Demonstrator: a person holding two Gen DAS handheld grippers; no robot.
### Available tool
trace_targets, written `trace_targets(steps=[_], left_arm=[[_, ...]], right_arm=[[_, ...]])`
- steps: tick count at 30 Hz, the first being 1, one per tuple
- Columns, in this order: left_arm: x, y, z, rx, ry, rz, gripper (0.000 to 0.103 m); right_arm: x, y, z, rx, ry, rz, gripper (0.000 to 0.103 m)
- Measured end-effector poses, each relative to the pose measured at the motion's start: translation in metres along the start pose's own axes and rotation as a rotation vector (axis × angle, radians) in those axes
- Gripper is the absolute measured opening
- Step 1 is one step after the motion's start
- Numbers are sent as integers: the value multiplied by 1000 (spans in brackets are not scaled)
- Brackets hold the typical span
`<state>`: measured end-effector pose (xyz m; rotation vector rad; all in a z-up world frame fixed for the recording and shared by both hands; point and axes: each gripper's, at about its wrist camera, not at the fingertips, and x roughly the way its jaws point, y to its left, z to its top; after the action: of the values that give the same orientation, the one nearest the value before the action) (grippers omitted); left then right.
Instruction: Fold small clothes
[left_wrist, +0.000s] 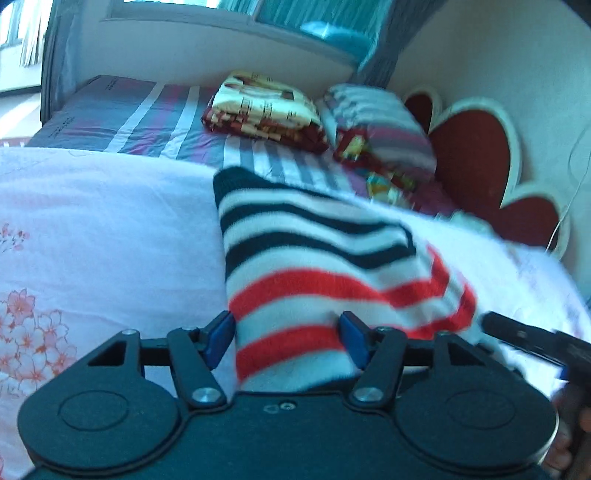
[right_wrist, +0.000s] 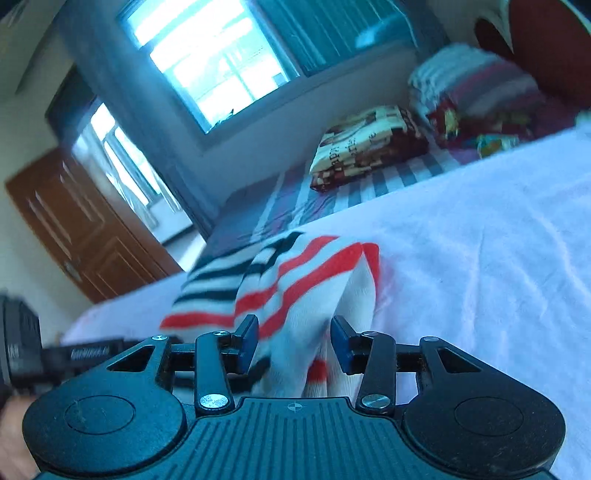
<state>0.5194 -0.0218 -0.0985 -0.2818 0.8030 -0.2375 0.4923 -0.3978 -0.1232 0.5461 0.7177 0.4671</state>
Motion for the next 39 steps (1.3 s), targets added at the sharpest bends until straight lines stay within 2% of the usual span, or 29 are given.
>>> trace_targets(steps=[3,4,5,8,11,12,13,15,17,19,21,23,26,29,31,33,36,39], left_arm=[[4,10,5,-32,-8,-22,56],[6,10,7,-29,-5,-21,56],[8,8,8,-21,-1,-18,56],[20,-2,8,56,48,16,60],[30,-6,7,91,73,25,68],[31,-4,8,67,80,20,68],[28,-2,9,53,85,11,62],[9,-3,6,64,59,2,58],[-16,-5,-5,88,16,-23,49],[-38,-6,-21,93,-27,-21,48],[-51,-9,-37,99,-48,-5,48],[-59,-13,-51,118,-62,16,52],[-59,-18,-64,180,-63,83,57],[-57,-25,-69,235,-80,125,60],[-58,-26,-65,222,-72,129,59],[-68,-27,-64,195,-77,121,53],[-81,-34,-74,219,-85,145,53],[-80,-35,-84,212,-62,160,54]], right_arm=[[9,-14,17,75,5,19,42],[7,-14,21,46,-3,14,16],[6,-13,21,20,-5,-9,7],[4,-14,10,-44,21,-92,7],[6,-13,9,-27,42,-111,7],[3,-8,13,-37,49,-122,8],[-4,0,13,-60,40,-132,8],[-27,22,7,-157,12,-128,8],[-49,45,-9,-271,17,-71,7],[-63,64,-32,-379,33,-46,7],[-66,72,-53,-458,59,-82,7],[-61,68,-71,-526,80,-182,7],[-57,57,-77,-506,84,-180,7],[-50,58,-80,-564,92,-202,7],[-51,56,-79,-561,106,-205,7],[-63,63,-77,-560,90,-210,7],[-81,74,-76,-568,67,-158,7],[-78,78,-86,-610,96,-164,7]])
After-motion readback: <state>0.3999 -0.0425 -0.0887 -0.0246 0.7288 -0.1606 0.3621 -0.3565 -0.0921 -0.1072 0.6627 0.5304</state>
